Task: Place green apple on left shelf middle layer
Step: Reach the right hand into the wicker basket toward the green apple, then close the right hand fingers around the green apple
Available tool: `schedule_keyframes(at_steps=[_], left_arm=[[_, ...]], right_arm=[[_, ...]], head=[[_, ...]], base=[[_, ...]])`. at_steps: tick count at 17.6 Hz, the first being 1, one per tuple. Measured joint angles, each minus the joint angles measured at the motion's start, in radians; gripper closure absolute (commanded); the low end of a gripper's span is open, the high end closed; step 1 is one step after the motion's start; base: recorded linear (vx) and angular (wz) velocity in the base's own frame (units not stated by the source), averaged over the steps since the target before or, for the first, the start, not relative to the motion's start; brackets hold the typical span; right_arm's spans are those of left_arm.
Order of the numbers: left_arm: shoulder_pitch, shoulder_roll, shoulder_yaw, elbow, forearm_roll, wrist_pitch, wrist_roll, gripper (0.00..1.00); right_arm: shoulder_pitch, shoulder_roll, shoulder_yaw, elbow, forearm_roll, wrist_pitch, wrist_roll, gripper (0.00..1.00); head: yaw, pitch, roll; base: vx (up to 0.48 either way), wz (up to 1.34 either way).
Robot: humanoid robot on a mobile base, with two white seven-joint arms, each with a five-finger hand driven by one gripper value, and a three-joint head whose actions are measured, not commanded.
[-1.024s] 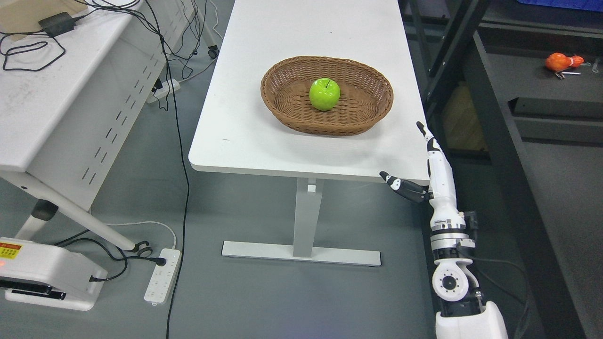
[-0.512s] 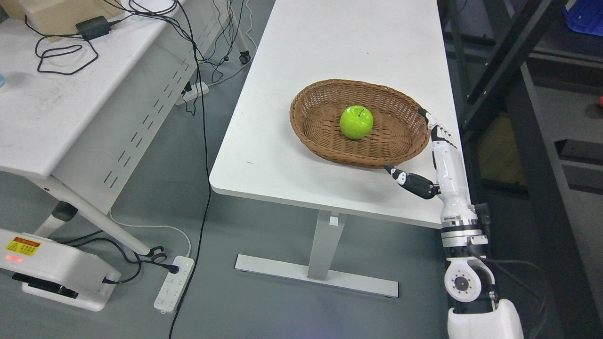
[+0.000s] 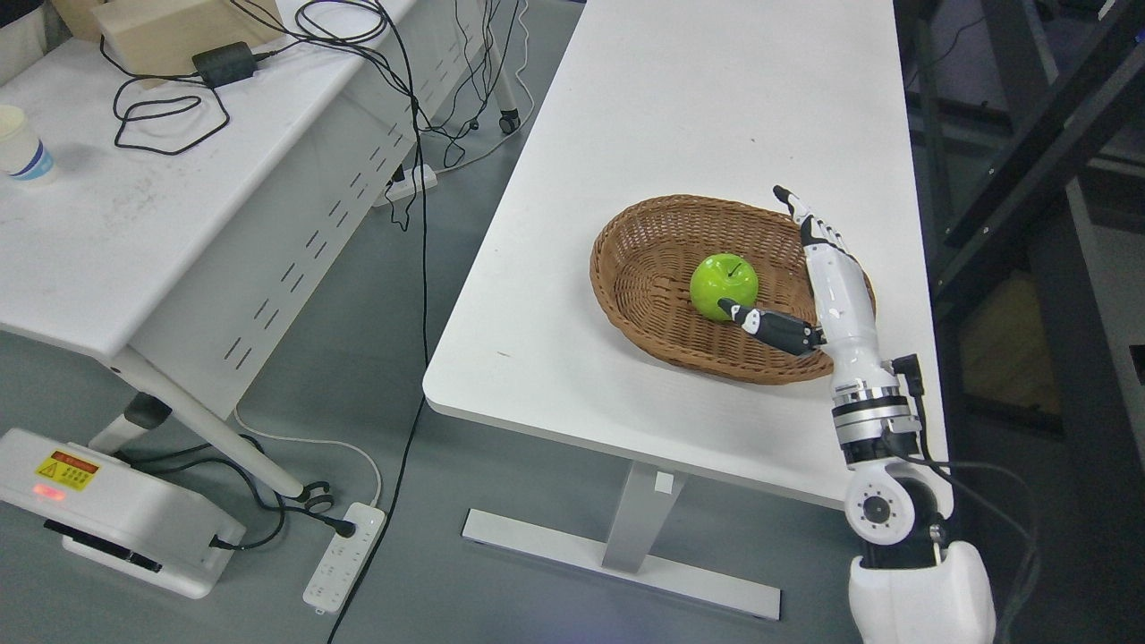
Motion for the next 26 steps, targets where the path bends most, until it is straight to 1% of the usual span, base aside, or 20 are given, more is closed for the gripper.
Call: schedule_keyframes(at_steps=[4,7,16,23,24,25,26], left_arm=[[0.000,0.000,0.000,0.000,0.000,0.000,0.000,0.00],[0.000,0.000,0.000,0.000,0.000,0.000,0.000,0.00],[0.000,0.000,0.000,0.000,0.000,0.000,0.000,0.00],[0.000,0.000,0.000,0.000,0.000,0.000,0.000,0.00],[0.000,0.000,0.000,0.000,0.000,0.000,0.000,0.00],[0.000,0.000,0.000,0.000,0.000,0.000,0.000,0.00],[0.000,0.000,0.000,0.000,0.000,0.000,0.000,0.00]], right_arm=[[-0.072,0.018,0.034,0.063,0.062,0.022,0.012,0.00],[-0.129,0.014,0.068,0.135,0.102,0.027,0.016,0.00],[-0.249,-0.055,0.182,0.354,0.145,0.044,0.016,0.00],[-0.287,-0.110,0.244,0.463,0.152,0.047,0.016,0.00],[-0.289,-0.117,0.254,0.477,0.152,0.044,0.016,0.04],[-0.290,-0.122,0.260,0.485,0.152,0.042,0.017,0.21],[-0.292,-0.128,0.269,0.496,0.153,0.042,0.018,0.41]], head=[[0.0000,0.000,0.000],[0.0000,0.000,0.000],[0.0000,0.000,0.000],[0.0000,0.000,0.000],[0.0000,0.000,0.000],[0.0000,0.000,0.000],[0.0000,0.000,0.000]], base=[[0.049,0.04],[0.019,0.00],[0.000,0.00],[0.000,0.00],[0.000,0.00],[0.000,0.00],[0.000,0.00]])
